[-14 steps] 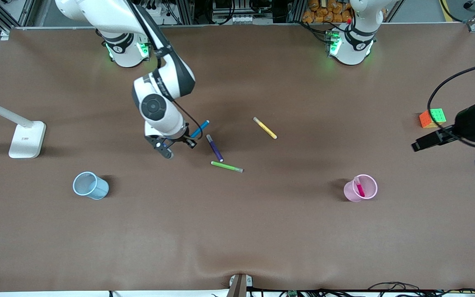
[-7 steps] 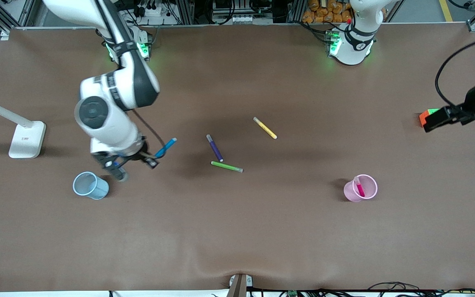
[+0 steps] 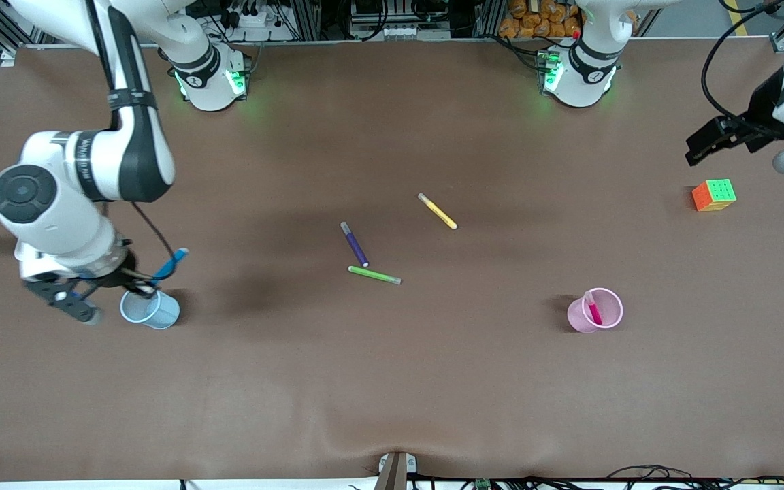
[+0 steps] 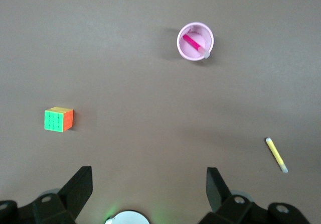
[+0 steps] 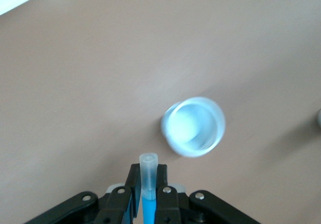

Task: Place pink and blue markers in matching cups
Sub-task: 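Carry the blue marker with the right gripper over the light blue cup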

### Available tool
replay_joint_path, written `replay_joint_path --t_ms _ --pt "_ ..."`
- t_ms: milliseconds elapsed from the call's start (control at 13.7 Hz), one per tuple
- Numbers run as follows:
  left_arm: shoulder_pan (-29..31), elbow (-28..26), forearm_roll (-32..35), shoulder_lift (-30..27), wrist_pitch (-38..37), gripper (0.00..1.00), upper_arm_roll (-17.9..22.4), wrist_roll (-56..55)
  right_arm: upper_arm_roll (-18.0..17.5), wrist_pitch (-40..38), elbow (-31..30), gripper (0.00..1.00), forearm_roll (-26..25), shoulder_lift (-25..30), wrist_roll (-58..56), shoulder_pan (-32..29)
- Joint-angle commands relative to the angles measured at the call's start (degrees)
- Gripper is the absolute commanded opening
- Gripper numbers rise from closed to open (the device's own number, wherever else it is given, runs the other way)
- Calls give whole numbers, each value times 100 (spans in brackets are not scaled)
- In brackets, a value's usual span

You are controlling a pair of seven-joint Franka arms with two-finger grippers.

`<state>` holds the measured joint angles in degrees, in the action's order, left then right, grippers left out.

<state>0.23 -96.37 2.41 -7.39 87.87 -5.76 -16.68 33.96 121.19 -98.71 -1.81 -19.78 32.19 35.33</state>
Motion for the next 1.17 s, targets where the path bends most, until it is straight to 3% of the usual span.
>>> replay_joint_path --t_ms 0,293,659,1099 --pt "-129 -514 -83 -447 257 100 163 68 -3 114 220 0 -442 -114 -204 -211" --pt "-120 -347 -109 -289 230 100 128 147 -12 904 159 0 -1136 -333 -222 -465" --pt "-102 -347 -100 -271 204 100 128 156 -29 2213 -473 0 -1075 -737 -64 -580" --pt "-85 -347 -83 -263 186 100 128 174 -29 2733 -596 0 -1067 -1072 76 -572"
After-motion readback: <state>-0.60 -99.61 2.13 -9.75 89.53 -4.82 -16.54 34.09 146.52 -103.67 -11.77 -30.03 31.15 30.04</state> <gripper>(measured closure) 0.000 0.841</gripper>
